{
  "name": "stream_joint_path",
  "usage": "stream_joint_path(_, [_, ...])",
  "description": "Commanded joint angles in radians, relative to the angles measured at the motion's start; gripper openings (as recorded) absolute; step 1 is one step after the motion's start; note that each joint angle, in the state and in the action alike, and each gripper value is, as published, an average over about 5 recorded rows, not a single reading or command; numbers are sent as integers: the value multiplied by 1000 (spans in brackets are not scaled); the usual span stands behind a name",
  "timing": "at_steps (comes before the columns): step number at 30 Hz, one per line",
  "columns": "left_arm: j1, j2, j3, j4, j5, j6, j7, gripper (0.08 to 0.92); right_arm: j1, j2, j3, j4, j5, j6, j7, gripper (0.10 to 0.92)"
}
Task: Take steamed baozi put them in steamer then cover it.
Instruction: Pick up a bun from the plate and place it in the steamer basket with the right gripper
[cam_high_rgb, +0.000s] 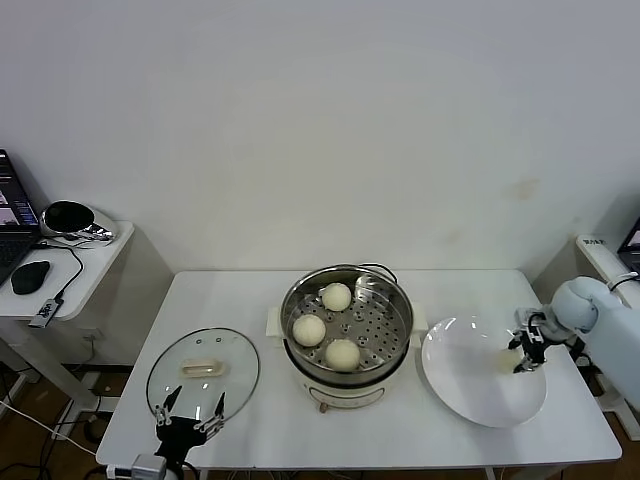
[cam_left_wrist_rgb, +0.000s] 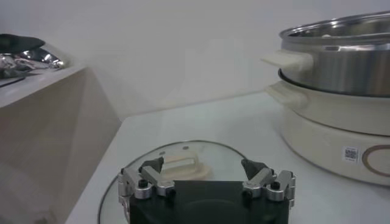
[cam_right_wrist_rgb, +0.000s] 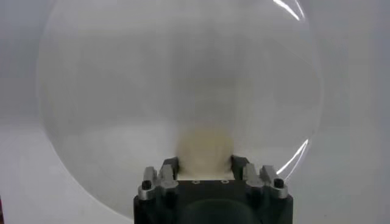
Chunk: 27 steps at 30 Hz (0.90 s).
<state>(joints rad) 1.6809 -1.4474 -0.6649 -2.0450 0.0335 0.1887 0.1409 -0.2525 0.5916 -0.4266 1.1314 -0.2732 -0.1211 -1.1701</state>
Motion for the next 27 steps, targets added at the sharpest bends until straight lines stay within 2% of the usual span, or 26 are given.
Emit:
stream_joint_path(1, [-12, 5, 2, -1, 0, 2, 1, 823, 299, -82, -256, 149, 227, -67, -17, 526])
stream_joint_path(7, [-14, 16, -7, -18, 4, 16, -8, 823, 642, -57, -504, 217, 442, -139, -93, 526])
stream_joint_path(11, [-10, 24, -13, -37, 9, 24, -8, 823, 878, 24, -676, 236, 582, -169, -119, 526])
stream_joint_path(16, [-13, 28, -20, -51, 8, 32, -9, 823, 1006, 166, -773, 240, 718, -221, -119, 526])
stream_joint_path(27, [6, 37, -44, -91, -7, 34, -5, 823, 940, 393, -819, 213, 753, -288, -61, 526])
